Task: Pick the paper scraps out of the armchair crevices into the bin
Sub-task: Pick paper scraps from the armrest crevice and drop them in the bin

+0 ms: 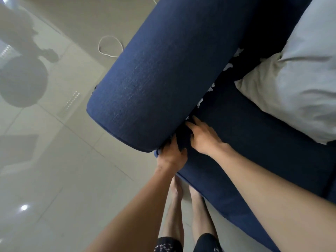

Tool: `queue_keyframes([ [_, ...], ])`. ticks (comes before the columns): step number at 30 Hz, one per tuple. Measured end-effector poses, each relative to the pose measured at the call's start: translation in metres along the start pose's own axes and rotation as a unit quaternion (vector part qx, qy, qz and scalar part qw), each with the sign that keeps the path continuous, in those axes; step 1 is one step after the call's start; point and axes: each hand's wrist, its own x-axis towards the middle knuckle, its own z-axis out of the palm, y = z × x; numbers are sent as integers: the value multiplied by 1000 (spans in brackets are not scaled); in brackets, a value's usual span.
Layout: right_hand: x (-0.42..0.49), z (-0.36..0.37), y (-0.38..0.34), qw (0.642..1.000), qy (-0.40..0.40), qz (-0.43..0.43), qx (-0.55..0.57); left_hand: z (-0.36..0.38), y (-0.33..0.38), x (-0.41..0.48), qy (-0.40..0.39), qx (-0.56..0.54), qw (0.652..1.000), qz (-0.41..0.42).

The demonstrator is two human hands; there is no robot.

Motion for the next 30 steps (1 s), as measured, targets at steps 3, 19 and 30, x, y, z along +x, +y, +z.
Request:
queue_keyframes([
  [3, 10, 1, 0, 999, -16, 14, -39, 4, -5, 5, 10, -19, 1000, -5],
  [19, 26, 6, 1, 994, -29, 11, -103, -12, 4, 12, -37, -12, 999, -34],
  [30, 34, 13, -1, 989, -23, 3, -145, -14, 18, -3, 4, 33, 997, -74],
])
